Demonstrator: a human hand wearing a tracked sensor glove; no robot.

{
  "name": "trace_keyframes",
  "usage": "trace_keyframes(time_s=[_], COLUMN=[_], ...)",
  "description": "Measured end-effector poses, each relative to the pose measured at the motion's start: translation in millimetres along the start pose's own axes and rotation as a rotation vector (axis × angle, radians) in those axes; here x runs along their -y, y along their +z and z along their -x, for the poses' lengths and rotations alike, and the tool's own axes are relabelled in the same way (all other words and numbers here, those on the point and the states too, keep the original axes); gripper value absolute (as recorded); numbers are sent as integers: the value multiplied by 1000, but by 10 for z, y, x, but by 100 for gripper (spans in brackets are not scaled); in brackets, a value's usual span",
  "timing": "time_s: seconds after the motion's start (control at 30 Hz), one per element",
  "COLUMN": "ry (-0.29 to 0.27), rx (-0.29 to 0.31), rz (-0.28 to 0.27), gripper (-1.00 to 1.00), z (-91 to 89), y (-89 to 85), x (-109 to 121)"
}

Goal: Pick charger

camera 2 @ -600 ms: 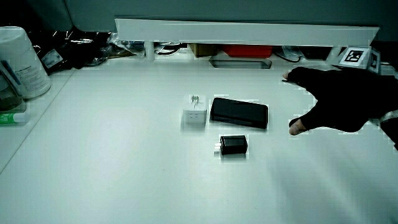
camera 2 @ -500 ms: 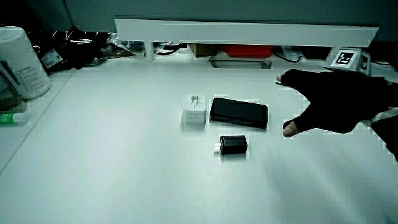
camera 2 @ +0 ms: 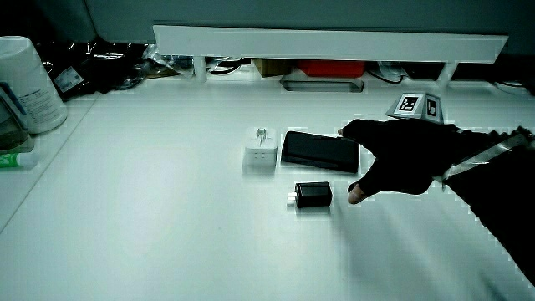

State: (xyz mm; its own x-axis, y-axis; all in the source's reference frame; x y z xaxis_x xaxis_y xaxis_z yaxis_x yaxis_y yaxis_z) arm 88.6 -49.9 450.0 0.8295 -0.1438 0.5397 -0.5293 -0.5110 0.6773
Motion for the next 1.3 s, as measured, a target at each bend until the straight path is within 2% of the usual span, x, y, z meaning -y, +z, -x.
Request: trace_keyframes(time_s=[0.13,0.17,0.27,0.43,0.6,0.8,0.9,1.0,1.03,1.1,1.3], ry=[-7,12,15,-5,-3,-29,-29,-59,-38,-42,-36], rx=[7,-4,2,3,-6,-11,-15,0,-8,0,18], rz=[17,26,49,90,106,127,130,117,118,107,67], gripper=[0,0,0,0,0,0,0,0,0,0,23], z=[34,54,71,80,99,65,66,22,42,32,50], y=[-107,-131,-244,-385,-482,-609,-646,-688,-678,-686,-681], x=[-125,-148,-259,-413,-530,-664,-687,-734,-723,-733,-721])
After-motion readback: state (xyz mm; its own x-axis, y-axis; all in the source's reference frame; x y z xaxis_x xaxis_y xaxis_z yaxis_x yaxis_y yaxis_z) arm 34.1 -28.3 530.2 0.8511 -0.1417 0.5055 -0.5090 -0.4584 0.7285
